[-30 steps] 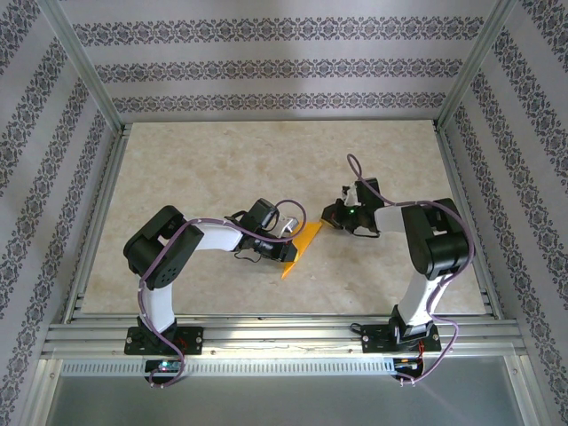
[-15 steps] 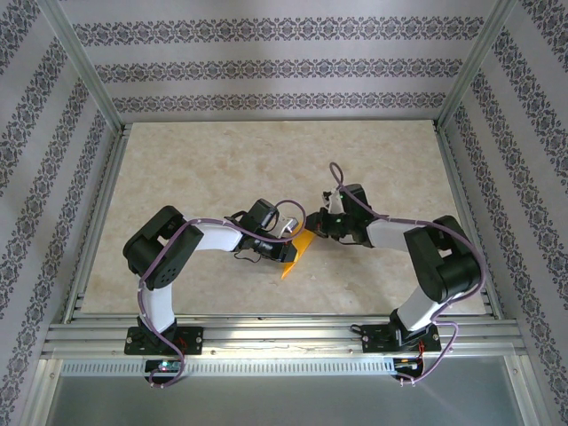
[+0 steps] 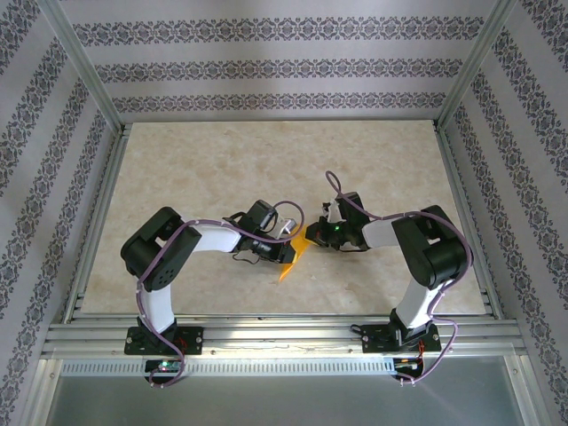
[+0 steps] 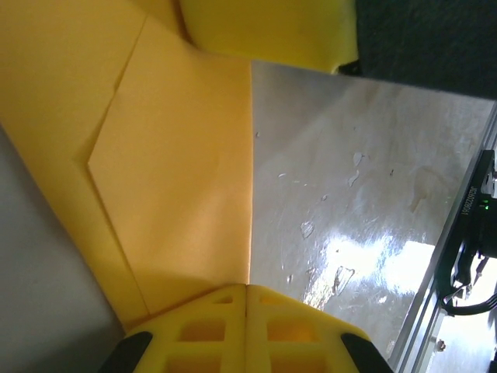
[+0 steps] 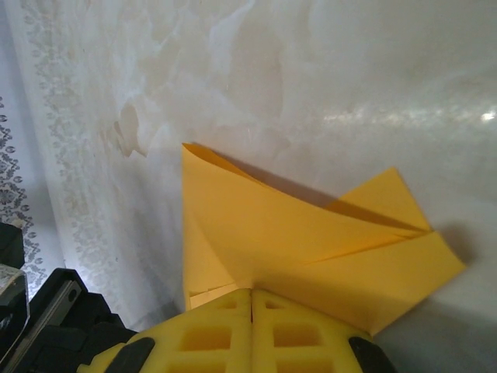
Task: Fold a paper plane with a square sheet of paper (pick it up from the middle)
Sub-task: Fold the wing for the fifth time at the center of the table.
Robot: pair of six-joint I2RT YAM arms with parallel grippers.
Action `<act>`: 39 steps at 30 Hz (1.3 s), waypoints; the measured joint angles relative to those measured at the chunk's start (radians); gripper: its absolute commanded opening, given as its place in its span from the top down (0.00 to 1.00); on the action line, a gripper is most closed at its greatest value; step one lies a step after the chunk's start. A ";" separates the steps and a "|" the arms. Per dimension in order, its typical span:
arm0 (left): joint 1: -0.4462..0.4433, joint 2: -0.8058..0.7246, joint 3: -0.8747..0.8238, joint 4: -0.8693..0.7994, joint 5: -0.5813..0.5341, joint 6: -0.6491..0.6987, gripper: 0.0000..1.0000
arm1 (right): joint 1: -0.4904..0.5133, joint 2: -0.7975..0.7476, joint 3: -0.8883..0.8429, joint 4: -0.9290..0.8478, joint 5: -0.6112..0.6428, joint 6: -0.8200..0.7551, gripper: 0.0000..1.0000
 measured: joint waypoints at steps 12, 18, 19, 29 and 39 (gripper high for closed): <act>-0.002 -0.082 0.040 -0.014 -0.008 -0.158 0.93 | -0.002 0.002 -0.005 0.011 -0.005 0.010 1.00; -0.025 0.008 0.092 -0.013 -0.005 -0.183 0.92 | -0.002 0.002 -0.005 0.011 -0.005 0.010 1.00; -0.027 0.013 0.092 -0.014 -0.010 -0.184 0.92 | -0.002 0.002 -0.005 0.011 -0.005 0.010 1.00; -0.027 -0.011 -0.001 -0.005 -0.050 -0.183 0.90 | -0.004 0.004 -0.005 0.011 -0.009 0.010 1.00; -0.028 -0.113 -0.131 0.006 -0.046 -0.187 0.90 | -0.005 0.005 -0.005 0.011 -0.011 0.010 1.00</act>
